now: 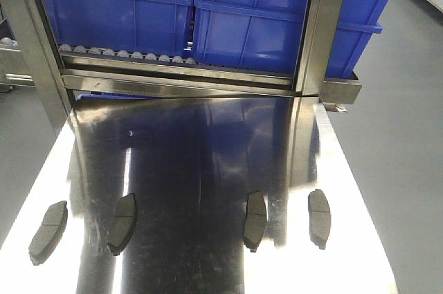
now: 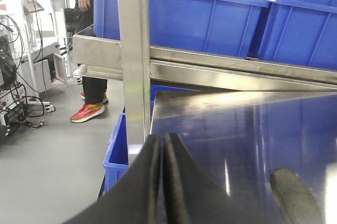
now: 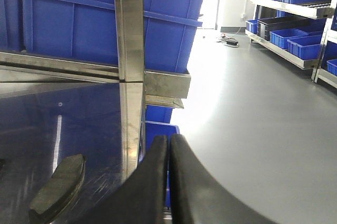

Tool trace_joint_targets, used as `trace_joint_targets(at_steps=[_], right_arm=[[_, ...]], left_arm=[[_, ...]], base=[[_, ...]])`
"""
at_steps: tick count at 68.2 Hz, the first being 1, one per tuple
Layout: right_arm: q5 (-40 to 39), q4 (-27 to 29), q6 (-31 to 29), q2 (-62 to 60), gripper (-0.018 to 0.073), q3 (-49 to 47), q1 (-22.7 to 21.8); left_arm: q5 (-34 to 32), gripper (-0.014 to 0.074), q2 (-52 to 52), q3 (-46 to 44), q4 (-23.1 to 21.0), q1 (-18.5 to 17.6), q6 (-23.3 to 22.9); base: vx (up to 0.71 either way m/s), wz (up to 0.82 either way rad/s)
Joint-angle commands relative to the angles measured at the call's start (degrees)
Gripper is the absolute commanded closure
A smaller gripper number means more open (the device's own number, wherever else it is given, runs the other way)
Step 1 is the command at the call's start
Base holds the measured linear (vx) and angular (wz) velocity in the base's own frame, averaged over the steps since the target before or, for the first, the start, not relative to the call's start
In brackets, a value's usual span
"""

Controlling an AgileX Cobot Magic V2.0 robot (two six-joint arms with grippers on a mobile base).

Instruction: Move and align brake pads A on conveyor

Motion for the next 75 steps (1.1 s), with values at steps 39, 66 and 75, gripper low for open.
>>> trace_joint_targets(at_steps=[39,66,75], right_arm=[[-4.35,-0.13,-0.06,-0.75,0.0571,0.71,0.01],[-4.35,-0.13,-0.06,-0.75,0.0571,0.71,0.01],[-4.35,-0.13,-0.06,-0.75,0.0571,0.71,0.01]], left_arm=[[-4.14,0.0602,-0.84,0.99,-0.56,-0.02,-0.01],[-4.15,0.0602,-0.84,0.99,-0.56,-0.02,-0.01],[-4.75,0.0602,-0.84,0.99,-0.56,-0.02,-0.01]], base=[[0.0,0.0],[0.0,0.0],[0.0,0.0]])
